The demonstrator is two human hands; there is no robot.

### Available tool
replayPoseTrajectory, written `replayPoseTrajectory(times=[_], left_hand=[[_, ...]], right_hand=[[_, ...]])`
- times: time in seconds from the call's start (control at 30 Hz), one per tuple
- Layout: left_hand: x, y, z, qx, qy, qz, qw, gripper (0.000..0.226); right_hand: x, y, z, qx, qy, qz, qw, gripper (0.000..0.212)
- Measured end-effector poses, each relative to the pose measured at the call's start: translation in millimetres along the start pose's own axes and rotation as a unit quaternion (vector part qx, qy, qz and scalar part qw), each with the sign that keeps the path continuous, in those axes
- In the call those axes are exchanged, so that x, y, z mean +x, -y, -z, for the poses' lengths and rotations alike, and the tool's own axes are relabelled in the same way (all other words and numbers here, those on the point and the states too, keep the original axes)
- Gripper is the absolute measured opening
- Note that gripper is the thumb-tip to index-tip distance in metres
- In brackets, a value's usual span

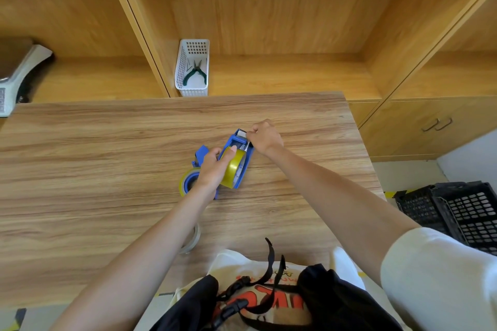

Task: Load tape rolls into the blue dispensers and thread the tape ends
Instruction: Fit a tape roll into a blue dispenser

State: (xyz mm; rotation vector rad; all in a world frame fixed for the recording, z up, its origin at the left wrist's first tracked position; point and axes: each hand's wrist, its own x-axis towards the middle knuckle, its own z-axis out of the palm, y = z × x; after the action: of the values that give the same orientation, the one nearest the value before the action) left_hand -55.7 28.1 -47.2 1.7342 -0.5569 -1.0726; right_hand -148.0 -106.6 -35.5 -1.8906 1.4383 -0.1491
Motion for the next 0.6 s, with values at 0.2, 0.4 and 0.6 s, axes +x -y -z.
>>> replayPoseTrajectory(times=[0.2,0.4,0.6], left_hand=[[0.1,2.8,10.9,-0.014,0.103,0.023,0.994,0.038],[4.2,7.9,16.5,-0.065,0.148,0.063,0.985,0.05],[-1.7,-7.0,6.2,-0.004,0.082,0.095,0.992,0.043]], right_hand=[[5.9,-1.5,8.6,0.027,-0.028,0.007,0.999,0.028],[13.6,-10.7,26.1,0.023,-0.043,-0.008,0.999,0.04],[7.8,-7.5,19.1,-0.02,-0.056,0.011,0.998,0.033]])
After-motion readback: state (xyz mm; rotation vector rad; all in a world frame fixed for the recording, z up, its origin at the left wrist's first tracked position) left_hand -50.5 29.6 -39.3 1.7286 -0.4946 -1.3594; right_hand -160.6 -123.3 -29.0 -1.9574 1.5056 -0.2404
